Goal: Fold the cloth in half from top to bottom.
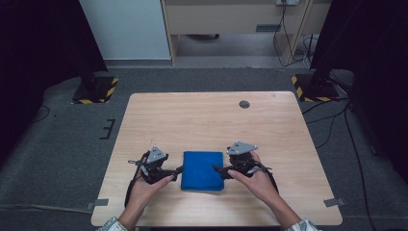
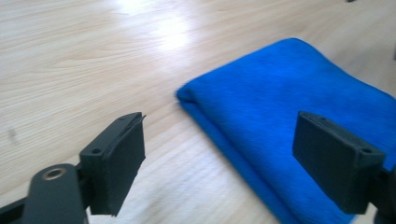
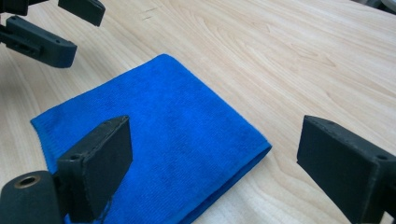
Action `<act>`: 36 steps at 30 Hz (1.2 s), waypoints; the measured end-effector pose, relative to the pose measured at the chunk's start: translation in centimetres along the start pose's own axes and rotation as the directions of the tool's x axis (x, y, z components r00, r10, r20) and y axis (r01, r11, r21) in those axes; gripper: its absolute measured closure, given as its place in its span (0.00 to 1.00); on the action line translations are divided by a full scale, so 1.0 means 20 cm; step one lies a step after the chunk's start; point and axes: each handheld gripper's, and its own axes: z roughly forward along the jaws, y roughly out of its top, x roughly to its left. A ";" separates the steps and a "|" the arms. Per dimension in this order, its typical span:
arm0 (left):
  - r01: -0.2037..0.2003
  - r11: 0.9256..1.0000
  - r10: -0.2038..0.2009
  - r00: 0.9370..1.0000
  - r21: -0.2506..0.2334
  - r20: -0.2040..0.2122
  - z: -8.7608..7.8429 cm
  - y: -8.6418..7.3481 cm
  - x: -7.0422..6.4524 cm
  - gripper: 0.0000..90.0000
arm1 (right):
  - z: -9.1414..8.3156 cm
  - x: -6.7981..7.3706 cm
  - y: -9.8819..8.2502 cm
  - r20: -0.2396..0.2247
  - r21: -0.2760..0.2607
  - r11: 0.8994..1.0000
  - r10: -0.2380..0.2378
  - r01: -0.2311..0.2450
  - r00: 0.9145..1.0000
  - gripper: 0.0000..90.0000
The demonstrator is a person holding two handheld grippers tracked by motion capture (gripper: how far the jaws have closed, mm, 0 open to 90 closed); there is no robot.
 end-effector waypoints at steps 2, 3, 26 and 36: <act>0.006 1.000 -0.006 1.000 -0.005 -0.015 0.00 0.00 0.02 0.16 | 0.00 -0.01 0.00 0.002 -0.004 1.000 0.003 -0.003 1.000 0.12; 0.006 1.000 -0.006 1.000 -0.005 -0.023 -0.01 0.00 0.04 0.16 | -0.01 -0.02 0.00 0.007 -0.009 1.000 0.005 -0.004 1.000 0.12; -0.015 1.000 0.015 0.996 0.002 -0.086 -0.05 -0.02 0.18 0.11 | -0.15 -0.22 -0.04 0.122 -0.054 0.995 0.094 -0.088 0.988 0.11; 0.003 1.000 -0.001 0.992 0.011 -0.125 -0.06 -0.04 0.24 0.10 | -0.25 -0.37 -0.08 0.184 -0.095 0.984 0.166 -0.150 0.969 0.11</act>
